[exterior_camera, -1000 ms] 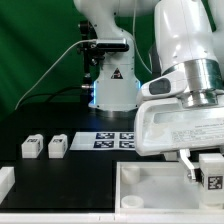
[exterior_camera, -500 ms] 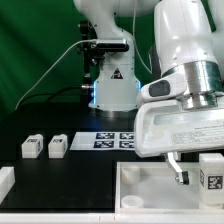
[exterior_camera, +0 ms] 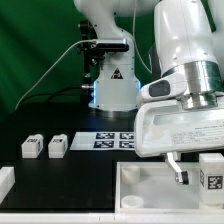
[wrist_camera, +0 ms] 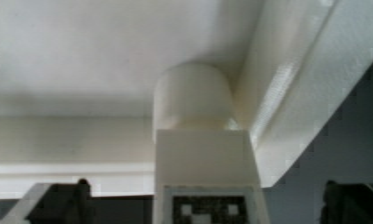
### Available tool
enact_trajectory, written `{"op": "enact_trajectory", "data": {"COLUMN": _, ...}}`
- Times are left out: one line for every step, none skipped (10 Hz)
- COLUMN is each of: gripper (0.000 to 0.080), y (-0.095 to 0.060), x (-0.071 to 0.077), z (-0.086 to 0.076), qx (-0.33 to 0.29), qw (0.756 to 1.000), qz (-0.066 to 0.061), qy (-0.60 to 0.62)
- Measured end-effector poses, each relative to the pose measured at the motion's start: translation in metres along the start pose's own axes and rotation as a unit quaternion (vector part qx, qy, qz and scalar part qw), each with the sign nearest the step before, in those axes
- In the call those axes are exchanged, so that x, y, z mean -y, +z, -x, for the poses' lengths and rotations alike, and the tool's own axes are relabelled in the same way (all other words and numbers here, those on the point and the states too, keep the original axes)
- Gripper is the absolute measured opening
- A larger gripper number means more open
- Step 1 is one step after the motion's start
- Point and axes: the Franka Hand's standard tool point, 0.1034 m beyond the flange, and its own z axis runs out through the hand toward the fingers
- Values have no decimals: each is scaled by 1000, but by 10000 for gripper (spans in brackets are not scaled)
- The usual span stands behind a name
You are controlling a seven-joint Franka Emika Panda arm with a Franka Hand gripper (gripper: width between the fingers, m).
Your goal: Assemble one leg
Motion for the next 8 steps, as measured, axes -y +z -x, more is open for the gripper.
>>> {"op": "enact_trajectory", "data": {"gripper": 649, "y": -6, "x": 2, "z": -4, "qx": 22, "qw": 1000, "qz": -6, "qy": 5}}
{"op": "enact_trajectory", "data": {"gripper": 649, "y": -19, "x": 3, "z": -13, "qx": 46, "qw": 999, "qz": -13, "qy": 8}}
{"op": "enact_trajectory", "data": {"gripper": 649, "y": -23, "x": -2, "z": -22, "qx": 39, "qw": 999, "qz": -10, "qy": 10}}
{"op": "enact_trajectory", "data": {"gripper": 649, "y": -19, "x": -5, "z": -20, "qx": 71, "qw": 997, "qz": -15, "qy": 14}}
{"op": "enact_trajectory", "data": {"gripper": 649, "y": -16, "x": -2, "z": -18, "qx": 133, "qw": 990, "qz": -29, "qy": 25}}
{"op": "enact_trajectory", "data": {"gripper": 649, "y": -17, "x": 0, "z": -23, "qx": 186, "qw": 981, "qz": -39, "qy": 32}}
{"op": "enact_trajectory", "data": {"gripper": 649, "y": -17, "x": -1, "z": -27, "qx": 228, "qw": 972, "qz": -44, "qy": 37}}
{"op": "enact_trajectory", "data": {"gripper": 649, "y": -14, "x": -1, "z": -28, "qx": 256, "qw": 965, "qz": -45, "qy": 36}}
